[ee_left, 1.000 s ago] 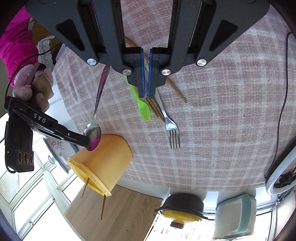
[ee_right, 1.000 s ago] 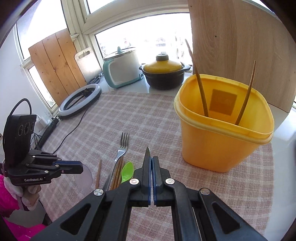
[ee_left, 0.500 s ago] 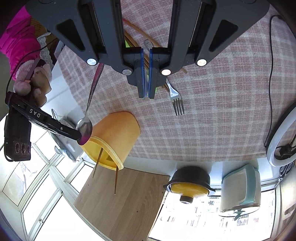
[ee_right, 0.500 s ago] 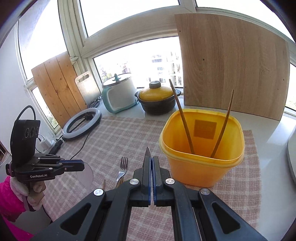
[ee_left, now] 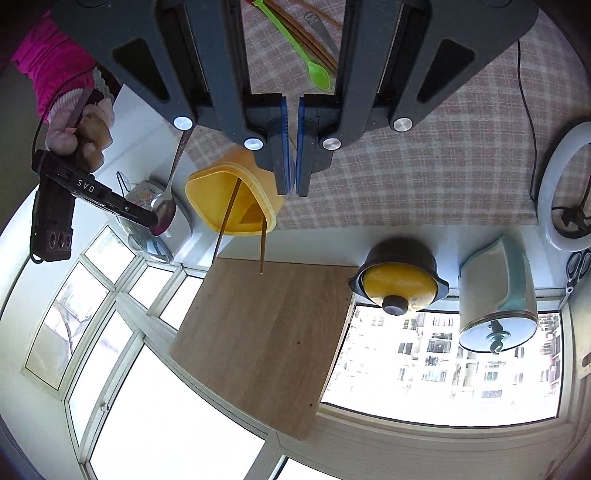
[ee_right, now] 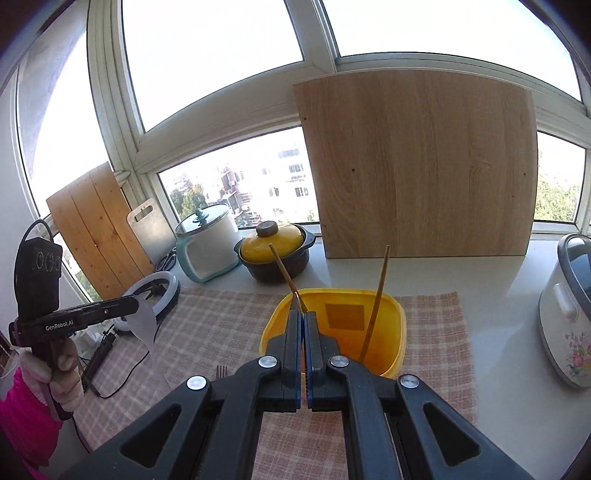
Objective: Organize utensils
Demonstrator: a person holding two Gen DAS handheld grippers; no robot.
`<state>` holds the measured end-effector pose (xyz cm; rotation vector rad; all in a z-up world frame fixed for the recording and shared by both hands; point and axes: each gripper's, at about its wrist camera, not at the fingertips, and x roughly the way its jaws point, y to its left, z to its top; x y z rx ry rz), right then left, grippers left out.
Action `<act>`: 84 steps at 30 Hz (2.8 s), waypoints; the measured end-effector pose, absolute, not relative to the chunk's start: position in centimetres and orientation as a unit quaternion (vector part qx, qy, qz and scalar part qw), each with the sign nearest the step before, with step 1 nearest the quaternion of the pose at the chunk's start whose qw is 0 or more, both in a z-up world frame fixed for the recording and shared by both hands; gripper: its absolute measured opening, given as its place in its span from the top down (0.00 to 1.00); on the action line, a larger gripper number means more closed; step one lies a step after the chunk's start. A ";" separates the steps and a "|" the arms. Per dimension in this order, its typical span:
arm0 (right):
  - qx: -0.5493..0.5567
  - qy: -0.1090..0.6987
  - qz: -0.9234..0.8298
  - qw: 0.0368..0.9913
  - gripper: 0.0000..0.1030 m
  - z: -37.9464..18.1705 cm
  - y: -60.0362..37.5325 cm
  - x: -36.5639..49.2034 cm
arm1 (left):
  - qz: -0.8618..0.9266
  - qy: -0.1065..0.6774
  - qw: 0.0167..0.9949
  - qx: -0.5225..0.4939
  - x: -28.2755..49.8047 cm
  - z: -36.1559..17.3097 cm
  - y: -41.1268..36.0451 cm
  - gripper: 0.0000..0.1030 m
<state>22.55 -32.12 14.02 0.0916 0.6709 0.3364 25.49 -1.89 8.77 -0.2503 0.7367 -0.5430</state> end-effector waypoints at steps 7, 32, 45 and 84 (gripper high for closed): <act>0.050 0.303 0.131 0.943 1.00 16.2 -34.5 23.8 | -0.266 0.335 0.896 -0.118 28.6 10.4 -3.9 0.99; 0.073 0.316 0.071 0.943 1.00 14.1 -36.8 29.2 | -0.241 0.338 0.906 -0.080 34.6 8.6 -10.6 0.99; 0.080 0.350 0.076 0.930 1.00 10.3 -36.4 28.3 | -0.255 0.358 0.895 -0.079 33.0 6.5 -11.9 0.99; 0.081 0.353 0.152 0.920 0.19 8.6 -35.5 22.5 | -0.239 0.381 0.890 -0.071 28.3 5.5 -7.4 0.88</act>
